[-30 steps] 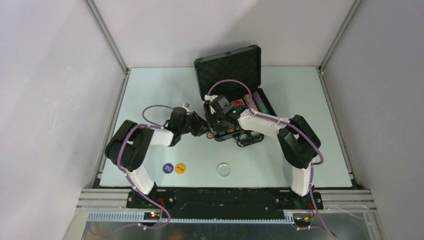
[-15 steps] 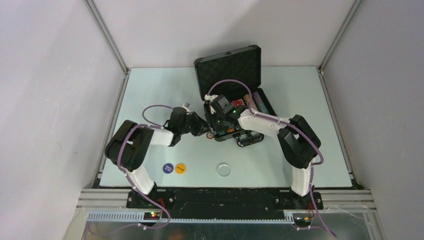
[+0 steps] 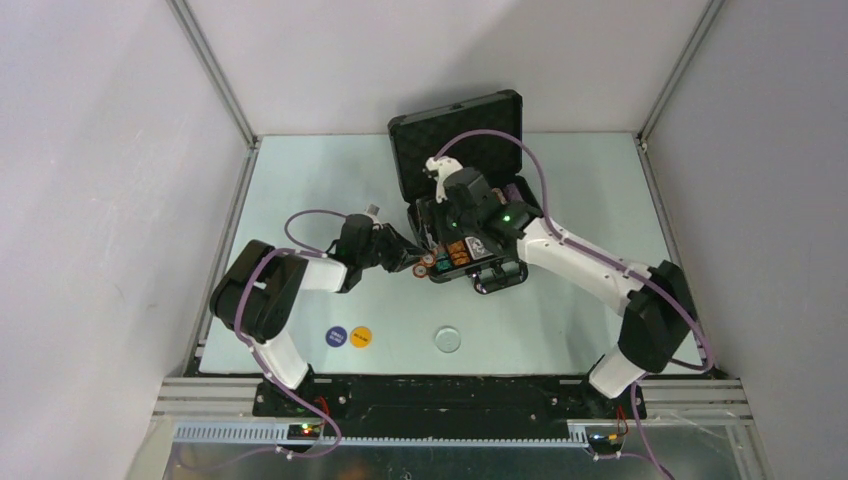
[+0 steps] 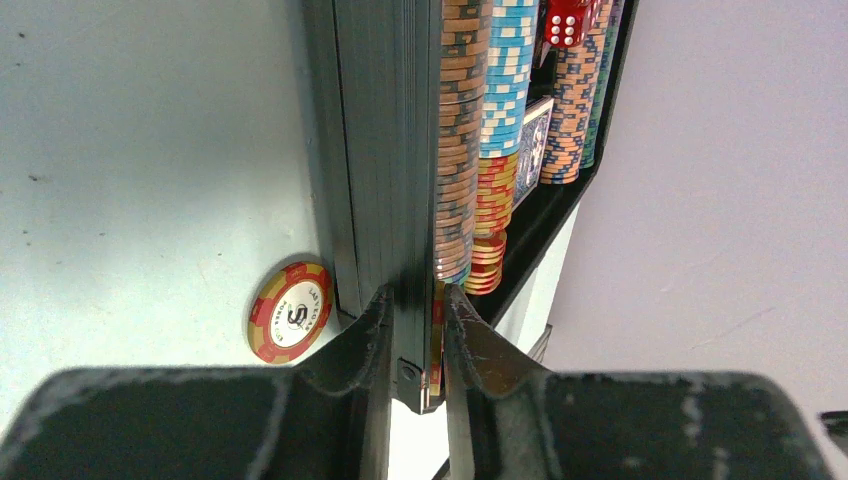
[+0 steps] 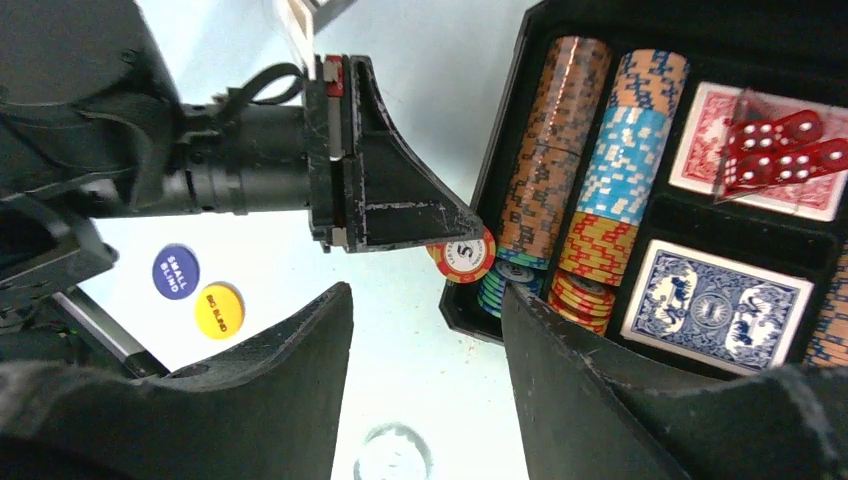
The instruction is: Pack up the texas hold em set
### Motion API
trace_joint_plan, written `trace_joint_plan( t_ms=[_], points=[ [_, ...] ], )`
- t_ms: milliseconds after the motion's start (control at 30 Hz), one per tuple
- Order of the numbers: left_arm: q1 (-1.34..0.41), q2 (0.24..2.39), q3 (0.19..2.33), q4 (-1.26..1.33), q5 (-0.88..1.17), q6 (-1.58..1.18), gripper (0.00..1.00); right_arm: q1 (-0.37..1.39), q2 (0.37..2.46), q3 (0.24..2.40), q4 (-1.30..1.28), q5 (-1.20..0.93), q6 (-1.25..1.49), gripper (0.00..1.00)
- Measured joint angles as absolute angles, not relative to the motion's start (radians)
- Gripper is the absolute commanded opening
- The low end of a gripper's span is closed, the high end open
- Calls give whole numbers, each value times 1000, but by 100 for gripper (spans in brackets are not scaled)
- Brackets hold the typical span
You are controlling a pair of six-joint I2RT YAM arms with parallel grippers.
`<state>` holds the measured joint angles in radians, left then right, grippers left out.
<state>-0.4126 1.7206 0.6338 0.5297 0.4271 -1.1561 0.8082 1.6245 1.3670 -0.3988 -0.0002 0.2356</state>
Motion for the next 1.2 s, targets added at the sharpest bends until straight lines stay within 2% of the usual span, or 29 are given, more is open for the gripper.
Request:
trace_joint_plan(
  t_ms=[100,400,1200],
  points=[
    [-413,1721,634,530,427,-1156,1,800,1583,1349,-389,10,236,62],
    [-413,1716,634,525,427,-1161,0,746,1575,1164,-380,10,273,62],
    [-441,1628,626,492,458,-1210,0,721,1574,1142,-356,38,280,63]
  ],
)
